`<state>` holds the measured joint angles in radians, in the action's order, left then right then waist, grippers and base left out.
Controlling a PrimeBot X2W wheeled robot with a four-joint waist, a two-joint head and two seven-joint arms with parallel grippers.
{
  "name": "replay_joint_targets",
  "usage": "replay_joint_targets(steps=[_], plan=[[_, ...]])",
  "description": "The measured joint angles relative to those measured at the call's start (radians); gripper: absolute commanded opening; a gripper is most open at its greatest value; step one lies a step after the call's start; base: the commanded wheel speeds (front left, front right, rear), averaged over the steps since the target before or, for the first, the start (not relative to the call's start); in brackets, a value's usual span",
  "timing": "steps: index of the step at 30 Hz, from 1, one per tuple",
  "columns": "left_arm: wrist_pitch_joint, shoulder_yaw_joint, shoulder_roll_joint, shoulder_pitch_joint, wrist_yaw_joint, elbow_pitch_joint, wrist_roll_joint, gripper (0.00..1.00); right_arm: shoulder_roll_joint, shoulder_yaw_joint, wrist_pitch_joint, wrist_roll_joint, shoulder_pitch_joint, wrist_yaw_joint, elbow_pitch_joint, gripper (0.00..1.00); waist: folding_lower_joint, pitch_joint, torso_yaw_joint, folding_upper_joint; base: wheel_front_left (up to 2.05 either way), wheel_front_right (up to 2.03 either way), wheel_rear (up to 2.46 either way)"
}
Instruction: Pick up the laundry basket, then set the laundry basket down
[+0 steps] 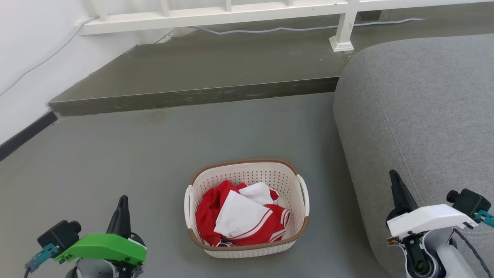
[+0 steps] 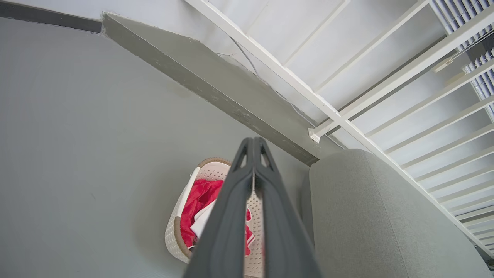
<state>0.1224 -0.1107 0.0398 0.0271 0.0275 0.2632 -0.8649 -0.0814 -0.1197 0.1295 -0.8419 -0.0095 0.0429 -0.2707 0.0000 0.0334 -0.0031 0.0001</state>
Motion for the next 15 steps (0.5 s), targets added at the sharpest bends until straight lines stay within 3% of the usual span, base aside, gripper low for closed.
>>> replay_joint_targets(steps=[15], plan=[[-0.048,0.037,0.001,0.002,0.025,0.003,-0.159,0.00,0.003,0.047,-0.047,-0.166,-0.003,0.011,0.000,0.00,0.0000,-0.007,0.001,0.0000,0.00,0.00,0.00]])
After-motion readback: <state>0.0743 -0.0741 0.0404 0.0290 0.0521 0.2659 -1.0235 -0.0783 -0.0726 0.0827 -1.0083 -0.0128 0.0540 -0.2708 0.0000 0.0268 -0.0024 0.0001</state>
